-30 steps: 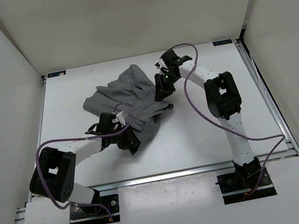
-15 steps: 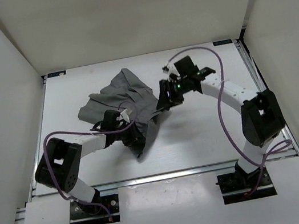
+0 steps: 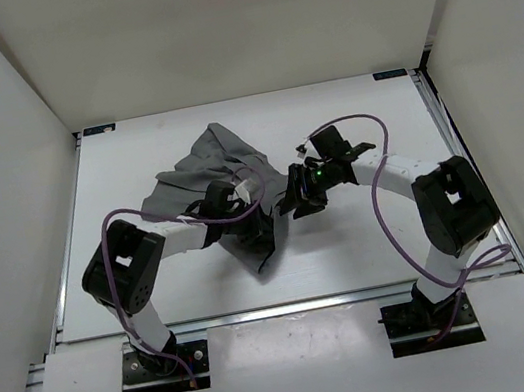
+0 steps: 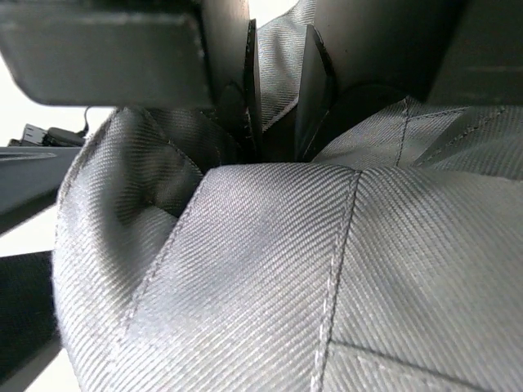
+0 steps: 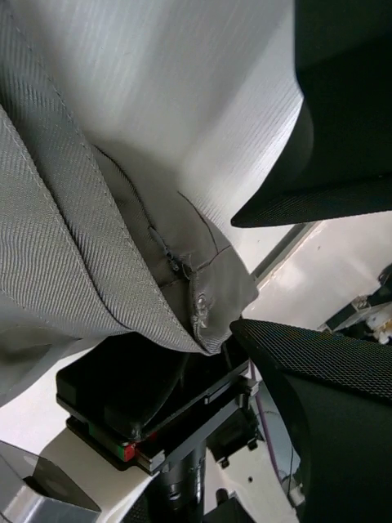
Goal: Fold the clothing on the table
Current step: Flatten the skirt out
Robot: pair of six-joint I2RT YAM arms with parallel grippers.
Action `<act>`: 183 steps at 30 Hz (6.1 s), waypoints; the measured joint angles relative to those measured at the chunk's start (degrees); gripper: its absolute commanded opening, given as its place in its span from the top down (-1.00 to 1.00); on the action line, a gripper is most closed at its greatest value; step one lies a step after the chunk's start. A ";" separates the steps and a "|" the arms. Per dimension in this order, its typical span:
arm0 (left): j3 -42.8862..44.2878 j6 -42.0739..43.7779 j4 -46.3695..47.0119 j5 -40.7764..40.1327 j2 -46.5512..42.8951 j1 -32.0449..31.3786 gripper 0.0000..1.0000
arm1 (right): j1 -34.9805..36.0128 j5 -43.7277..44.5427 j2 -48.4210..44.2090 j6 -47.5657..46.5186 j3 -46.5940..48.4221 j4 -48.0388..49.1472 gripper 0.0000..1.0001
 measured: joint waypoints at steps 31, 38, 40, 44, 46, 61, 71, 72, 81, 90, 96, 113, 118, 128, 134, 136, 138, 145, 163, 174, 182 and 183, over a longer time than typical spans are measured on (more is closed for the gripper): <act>2.95 -2.01 1.33 0.57 1.95 -0.13 0.33 | 8.00 22.77 8.57 -8.15 16.44 -18.95 0.79; 3.30 -1.57 -0.44 0.74 1.49 1.40 0.28 | 8.35 28.98 5.14 -8.26 14.12 -20.94 1.00; 4.98 -0.57 -4.04 -0.09 0.83 1.70 0.24 | 7.58 30.05 2.19 -8.20 11.21 -21.09 1.00; 13.66 4.59 -13.51 -6.49 -1.64 0.63 0.22 | 5.66 31.01 -2.43 -7.74 6.21 -21.44 1.00; 18.40 7.37 -16.55 -11.04 -4.35 -1.62 0.22 | 5.03 31.19 -3.26 -7.58 4.61 -21.51 0.99; 19.80 13.05 -21.31 -23.54 -5.77 -12.13 -0.13 | 4.94 29.90 -3.19 -8.04 4.83 -21.33 1.00; 21.59 16.31 -22.29 -35.58 -1.42 -19.78 -0.05 | 3.74 28.17 -3.91 -8.96 4.48 -20.83 1.00; 21.59 16.59 -22.40 -37.00 -1.11 -20.02 -0.04 | 3.56 28.00 -4.20 -9.05 4.11 -20.37 1.00; 21.64 18.27 -22.27 -46.31 -0.28 -21.42 -0.01 | 2.29 26.34 -6.93 -9.40 1.01 -18.62 1.00; 21.70 18.10 -20.96 -46.93 1.49 -21.18 -0.01 | 2.19 25.14 -7.76 -9.33 -0.90 -17.42 1.00; 21.55 18.14 -19.06 -46.45 1.49 -20.59 0.00 | 2.45 24.55 -8.22 -8.94 -1.20 -17.05 1.00; 22.38 17.86 -17.75 -44.83 1.81 -20.02 -0.02 | 3.93 24.06 -8.33 -8.85 -1.18 -17.07 1.00; 22.60 17.49 -17.53 -44.68 1.84 -20.04 -0.02 | 4.04 23.91 -8.33 -8.59 -1.18 -17.14 1.00; 22.86 18.69 -16.52 -47.71 5.14 -20.79 0.31 | 4.02 23.89 -9.11 -7.85 -1.25 -17.11 0.99; 22.86 19.82 -16.06 -49.79 5.62 -20.46 1.00 | 3.85 23.69 -10.86 -7.82 -1.92 -16.98 1.00; 22.86 20.61 -16.17 -50.16 5.57 -20.20 1.00 | 3.72 23.65 -11.26 -7.85 -1.92 -16.98 1.00; 22.86 21.29 -16.79 -50.34 5.14 -19.69 1.00 | 3.34 23.61 -11.43 -7.87 -1.95 -16.98 1.00; 21.49 23.82 -20.44 -51.34 -4.85 -13.51 1.00 | -1.99 23.02 -13.57 -8.46 -5.46 -16.72 0.99; 20.11 27.98 -36.52 -53.09 -24.50 -0.66 1.00 | -10.80 26.08 -17.88 -13.70 3.54 -22.03 1.00; 29.90 27.32 -40.35 -37.18 -39.21 6.34 1.00 | -5.86 26.40 -33.35 -24.72 14.27 -23.28 1.00; 31.43 24.20 -45.46 -28.11 -51.54 13.53 1.00 | 8.81 31.61 -42.21 -27.32 16.90 -28.57 1.00; 32.41 23.96 -45.33 -27.41 -51.47 13.46 1.00 | 8.33 31.47 -42.84 -27.45 17.81 -28.33 1.00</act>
